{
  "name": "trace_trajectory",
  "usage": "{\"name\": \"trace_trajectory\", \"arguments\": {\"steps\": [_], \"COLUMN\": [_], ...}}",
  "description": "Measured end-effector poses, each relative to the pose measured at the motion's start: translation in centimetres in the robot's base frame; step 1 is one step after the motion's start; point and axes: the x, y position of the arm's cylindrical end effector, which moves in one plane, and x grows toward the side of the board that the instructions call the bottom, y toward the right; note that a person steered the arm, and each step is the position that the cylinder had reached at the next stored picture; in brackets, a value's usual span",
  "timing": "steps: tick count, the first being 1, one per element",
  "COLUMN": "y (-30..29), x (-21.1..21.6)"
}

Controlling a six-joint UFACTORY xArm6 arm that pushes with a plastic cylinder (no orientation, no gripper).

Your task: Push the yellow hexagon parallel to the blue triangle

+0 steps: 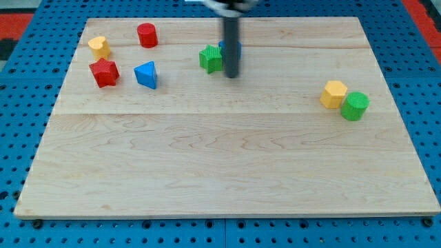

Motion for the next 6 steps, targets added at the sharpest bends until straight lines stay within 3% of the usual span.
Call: {"name": "trace_trajectory", "arguments": {"steps": [2,4,6], "y": [20.3,19.0,5.7], "x": [-0.2,5.8,5.7]}}
